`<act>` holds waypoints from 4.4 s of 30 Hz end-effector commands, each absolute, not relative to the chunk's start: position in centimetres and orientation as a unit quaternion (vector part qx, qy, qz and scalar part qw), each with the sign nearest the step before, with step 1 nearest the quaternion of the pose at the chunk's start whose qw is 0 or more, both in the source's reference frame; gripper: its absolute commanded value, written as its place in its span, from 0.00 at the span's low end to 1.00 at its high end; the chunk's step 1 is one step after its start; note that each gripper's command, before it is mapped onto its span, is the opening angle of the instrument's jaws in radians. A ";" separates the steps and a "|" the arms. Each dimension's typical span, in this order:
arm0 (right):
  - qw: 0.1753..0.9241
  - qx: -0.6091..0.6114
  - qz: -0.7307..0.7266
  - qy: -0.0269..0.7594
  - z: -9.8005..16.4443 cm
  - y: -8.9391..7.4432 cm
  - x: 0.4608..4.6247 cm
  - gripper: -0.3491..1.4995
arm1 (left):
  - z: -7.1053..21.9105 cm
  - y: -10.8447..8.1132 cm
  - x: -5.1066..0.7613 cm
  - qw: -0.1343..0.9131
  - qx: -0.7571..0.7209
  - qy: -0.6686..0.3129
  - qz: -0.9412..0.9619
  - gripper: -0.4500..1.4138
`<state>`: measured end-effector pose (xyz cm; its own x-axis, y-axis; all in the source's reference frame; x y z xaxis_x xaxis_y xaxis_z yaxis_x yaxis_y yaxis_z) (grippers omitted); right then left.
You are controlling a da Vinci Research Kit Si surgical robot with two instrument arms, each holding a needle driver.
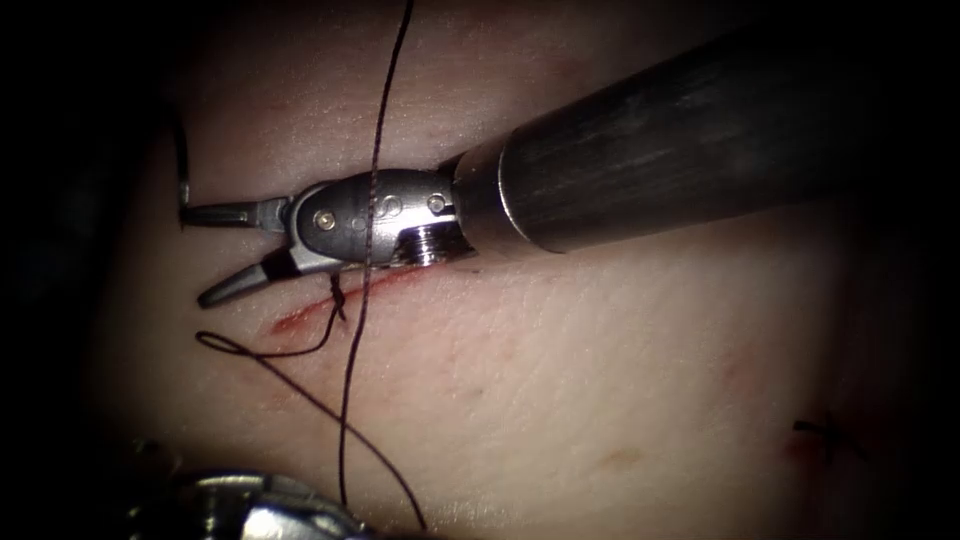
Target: Wound Closure
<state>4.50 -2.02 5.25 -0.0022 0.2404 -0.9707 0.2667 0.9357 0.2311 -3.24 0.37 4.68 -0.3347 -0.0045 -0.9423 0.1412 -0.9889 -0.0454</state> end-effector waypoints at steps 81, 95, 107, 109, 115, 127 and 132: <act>0.626 0.180 0.068 0.755 5.6 -3.0 4.68 0.00 | 3.8 1.0 -2.57 0.023 0.631 -0.034 -0.775 0.00; 0.554 0.314 0.037 0.770 5.4 -3.4 4.54 0.00 | 4.1 1.3 -2.45 0.052 0.632 -0.044 -0.772 0.00; 0.518 0.350 0.028 0.780 5.2 -3.3 4.18 0.00 | 4.6 1.4 -2.32 0.056 0.607 -0.033 -0.792 0.00; 0.516 0.352 0.028 0.780 5.2 -3.3 4.15 0.00 | 4.6 1.4 -2.32 0.053 0.606 -0.029 -0.793 0.00; 0.507 0.359 0.027 0.783 5.1 -3.2 3.99 0.00 | 4.8 1.4 -2.30 0.051 0.600 -0.020 -0.798 0.00; 0.488 0.370 0.026 0.790 5.0 -3.2 3.79 0.00 | 5.1 1.5 -2.30 0.036 0.591 -0.016 -0.806 0.00; 0.492 0.362 0.044 0.791 5.1 -3.2 3.64 0.00 | 5.1 1.5 -2.29 0.035 0.585 -0.019 -0.810 0.00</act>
